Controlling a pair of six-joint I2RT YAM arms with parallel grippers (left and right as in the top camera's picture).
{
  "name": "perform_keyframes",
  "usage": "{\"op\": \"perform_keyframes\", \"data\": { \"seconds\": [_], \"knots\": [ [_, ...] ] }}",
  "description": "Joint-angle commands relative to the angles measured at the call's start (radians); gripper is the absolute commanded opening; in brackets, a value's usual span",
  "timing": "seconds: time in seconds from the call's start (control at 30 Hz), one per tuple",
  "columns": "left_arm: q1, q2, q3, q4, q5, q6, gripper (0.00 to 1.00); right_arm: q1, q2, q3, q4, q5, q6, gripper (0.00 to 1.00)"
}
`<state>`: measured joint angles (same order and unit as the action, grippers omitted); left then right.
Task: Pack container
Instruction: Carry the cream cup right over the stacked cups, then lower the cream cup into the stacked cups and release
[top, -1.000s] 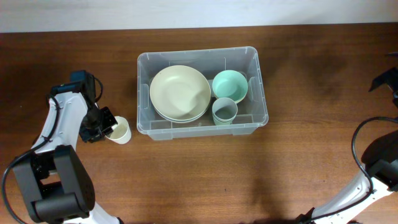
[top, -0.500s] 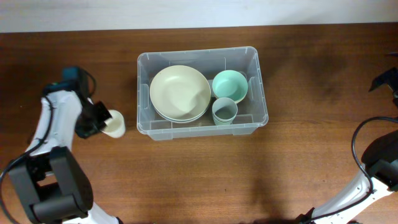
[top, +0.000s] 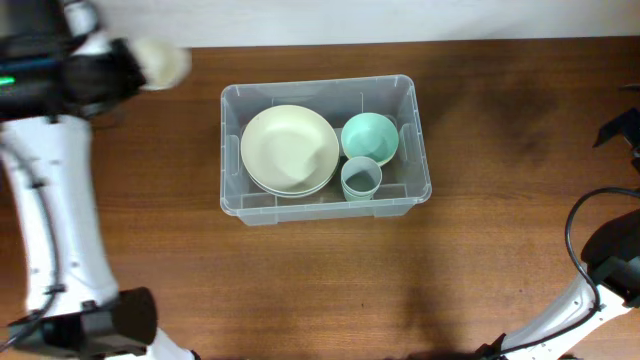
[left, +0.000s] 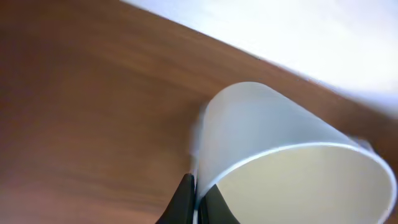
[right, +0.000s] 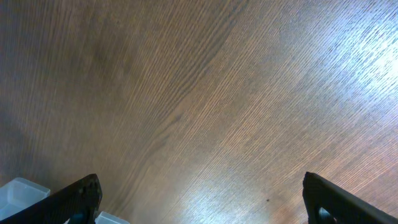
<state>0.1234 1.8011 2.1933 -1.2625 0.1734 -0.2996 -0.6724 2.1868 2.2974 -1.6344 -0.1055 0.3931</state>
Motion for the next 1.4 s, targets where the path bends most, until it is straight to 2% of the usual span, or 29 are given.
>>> {"op": "perform_keyframes", "data": {
  "seconds": [0.0, 0.27, 0.4, 0.6, 0.97, 1.1, 1.2, 1.3, 1.33, 1.37],
  "knots": [
    [-0.212, 0.012, 0.006, -0.023, 0.059, 0.121, 0.01, 0.004, -0.021, -0.004, 0.001, 0.005, 0.008, 0.99],
    [-0.576, 0.113, 0.006, -0.086, -0.036, 0.141, 0.01, 0.004, -0.021, -0.004, 0.001, 0.005, 0.008, 0.99],
    [-0.653, 0.185, 0.006, -0.093, -0.036, 0.141, 0.01, 0.004, -0.021, -0.004, 0.001, 0.005, 0.008, 0.99],
    [-0.702, 0.277, 0.006, -0.106, -0.035, 0.141, 0.01, 0.004, -0.021, -0.004, 0.000, 0.005, 0.008, 0.99],
    [-0.703, 0.317, 0.006, -0.137, -0.035, 0.141, 0.02, 0.004, -0.021, -0.004, 0.000, 0.005, 0.008, 0.99],
    [-0.703, 0.318, 0.006, -0.138, -0.035, 0.141, 0.06, 0.004, -0.021, -0.004, 0.001, 0.005, 0.008, 0.99],
    [-0.704, 0.318, 0.006, -0.138, -0.035, 0.141, 0.21, 0.004, -0.021, -0.004, 0.001, 0.005, 0.008, 0.99],
    [-0.703, 0.318, 0.006, -0.137, -0.035, 0.141, 0.43, 0.004, -0.021, -0.004, 0.001, 0.005, 0.008, 0.99],
    [-0.703, 0.318, 0.006, -0.137, -0.036, 0.141, 0.54, 0.004, -0.021, -0.004, 0.001, 0.005, 0.008, 0.99],
    [-0.703, 0.318, 0.006, -0.137, -0.036, 0.141, 0.72, 0.004, -0.021, -0.004, 0.001, 0.005, 0.008, 0.99]
  ]
}}
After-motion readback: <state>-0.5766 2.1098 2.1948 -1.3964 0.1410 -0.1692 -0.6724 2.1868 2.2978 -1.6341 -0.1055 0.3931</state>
